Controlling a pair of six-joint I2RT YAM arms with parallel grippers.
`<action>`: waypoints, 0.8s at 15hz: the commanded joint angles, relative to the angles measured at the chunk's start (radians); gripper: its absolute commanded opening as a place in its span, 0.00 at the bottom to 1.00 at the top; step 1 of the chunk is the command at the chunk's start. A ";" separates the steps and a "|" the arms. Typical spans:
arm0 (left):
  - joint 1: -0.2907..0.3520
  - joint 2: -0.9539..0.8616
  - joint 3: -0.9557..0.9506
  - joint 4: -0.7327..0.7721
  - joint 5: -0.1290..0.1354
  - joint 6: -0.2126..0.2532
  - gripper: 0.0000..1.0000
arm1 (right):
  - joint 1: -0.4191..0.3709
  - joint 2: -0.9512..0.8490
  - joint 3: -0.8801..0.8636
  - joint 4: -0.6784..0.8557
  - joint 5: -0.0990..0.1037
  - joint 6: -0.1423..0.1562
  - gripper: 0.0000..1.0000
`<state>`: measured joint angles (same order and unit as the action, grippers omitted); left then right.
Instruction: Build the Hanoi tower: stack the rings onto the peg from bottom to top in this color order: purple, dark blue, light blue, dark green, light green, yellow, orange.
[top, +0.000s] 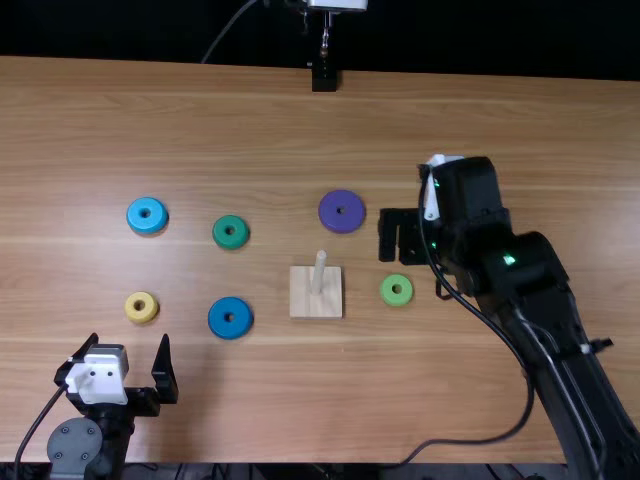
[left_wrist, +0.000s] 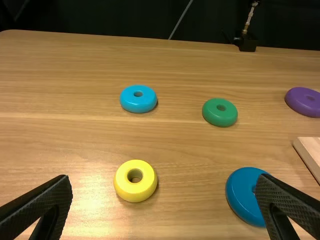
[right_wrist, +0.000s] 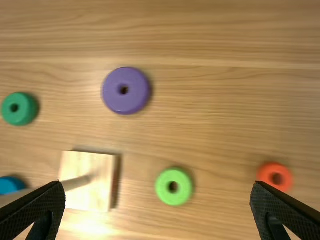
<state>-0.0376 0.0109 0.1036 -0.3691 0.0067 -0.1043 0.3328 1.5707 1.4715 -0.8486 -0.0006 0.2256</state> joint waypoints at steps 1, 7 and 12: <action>0.011 -0.011 -0.104 -0.080 -0.003 0.010 1.00 | 0.014 0.057 0.067 -0.001 -0.044 0.030 1.00; 0.011 -0.011 -0.104 -0.080 -0.003 0.010 1.00 | 0.014 0.384 0.276 0.003 -0.042 -0.042 1.00; 0.011 -0.011 -0.104 -0.080 -0.003 0.010 1.00 | 0.051 0.557 0.366 0.010 -0.040 -0.051 1.00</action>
<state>-0.0372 0.0109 0.1036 -0.3695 0.0071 -0.1047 0.3557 2.1040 1.8023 -0.8406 -0.0338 0.1818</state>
